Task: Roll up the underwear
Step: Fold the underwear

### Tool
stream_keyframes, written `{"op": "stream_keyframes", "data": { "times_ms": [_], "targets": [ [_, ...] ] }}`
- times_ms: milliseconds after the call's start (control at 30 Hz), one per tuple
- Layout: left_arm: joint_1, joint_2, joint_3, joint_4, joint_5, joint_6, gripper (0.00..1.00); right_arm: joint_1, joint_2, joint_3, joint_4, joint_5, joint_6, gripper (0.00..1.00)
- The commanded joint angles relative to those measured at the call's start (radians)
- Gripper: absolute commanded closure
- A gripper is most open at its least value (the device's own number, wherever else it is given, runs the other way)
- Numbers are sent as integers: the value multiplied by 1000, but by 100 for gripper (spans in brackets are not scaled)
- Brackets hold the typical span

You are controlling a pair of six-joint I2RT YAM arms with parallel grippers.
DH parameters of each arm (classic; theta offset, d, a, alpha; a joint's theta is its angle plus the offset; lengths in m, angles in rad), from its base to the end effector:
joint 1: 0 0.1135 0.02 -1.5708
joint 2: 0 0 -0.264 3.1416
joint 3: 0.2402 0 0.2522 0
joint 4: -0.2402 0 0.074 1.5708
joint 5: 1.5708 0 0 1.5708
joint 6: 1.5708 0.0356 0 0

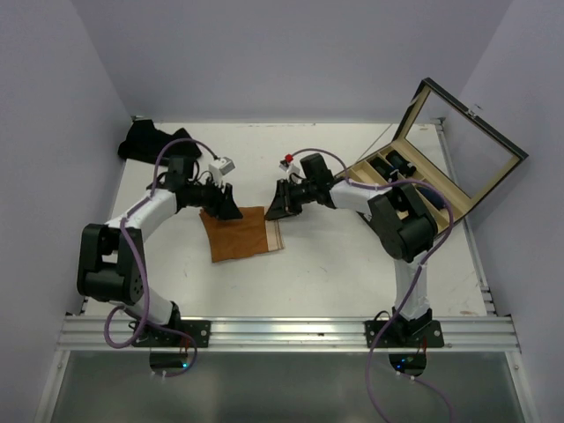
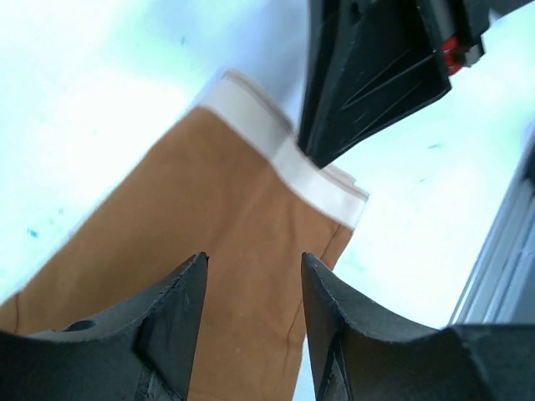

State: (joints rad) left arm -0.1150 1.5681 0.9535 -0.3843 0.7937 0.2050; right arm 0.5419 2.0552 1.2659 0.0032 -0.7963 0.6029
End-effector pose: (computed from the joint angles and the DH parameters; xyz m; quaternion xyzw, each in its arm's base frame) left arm 0.3026 -0.0605 0.2021 0.2486 0.8562 -0.3587 0.2766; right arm 0.3535 0.2425 0.1455 -0.1222 0.8559 0.4921 0.1022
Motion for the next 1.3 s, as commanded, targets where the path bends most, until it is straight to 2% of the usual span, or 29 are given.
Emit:
{"op": "stream_keyframes", "data": {
  "times_ms": [0, 100, 133, 233, 367, 433, 467, 567, 700, 833, 933, 967, 1067, 1167, 1267],
  "targets": [
    [27, 3, 37, 41, 142, -71, 48, -3, -58, 143, 38, -63, 6, 74],
    [75, 78, 24, 118, 209, -157, 48, -3, 19, 185, 61, -60, 57, 69],
    [93, 98, 21, 145, 222, -185, 48, -3, 54, 188, 72, -61, 63, 65],
    [159, 177, 22, 220, 220, -263, 48, -3, 144, 196, 95, -57, 87, 57],
    [235, 321, 45, 249, 210, -303, 48, -17, 258, 191, 127, -28, 127, 58],
    [259, 369, 74, 217, 193, -280, 48, -23, 282, 181, 103, -1, 78, 59],
    [264, 409, 80, 193, 179, -260, 48, -33, 292, 181, 34, 44, 48, 60],
    [273, 466, 112, 176, 168, -242, 48, -62, 283, 139, 29, 60, 18, 62],
    [276, 484, 162, 167, 199, -224, 48, -80, 160, 55, 46, 31, 23, 62],
    [275, 439, 269, 41, 337, -121, 48, -80, 4, 43, 47, -18, 29, 57],
    [255, 353, 315, -196, 372, 101, 47, -77, -85, 56, 24, -58, 20, 55],
    [236, 311, 311, -320, 368, 223, 47, -68, -98, 58, 8, -72, 17, 55],
    [195, 262, 239, -494, 351, 420, 48, -30, -131, 11, 0, -103, -2, 58],
    [160, 219, 104, -475, 326, 461, 51, 27, -119, -19, -48, -112, -49, 62],
    [149, 227, 70, -400, 335, 393, 53, 56, -63, -49, -45, -138, -45, 64]
  ]
}}
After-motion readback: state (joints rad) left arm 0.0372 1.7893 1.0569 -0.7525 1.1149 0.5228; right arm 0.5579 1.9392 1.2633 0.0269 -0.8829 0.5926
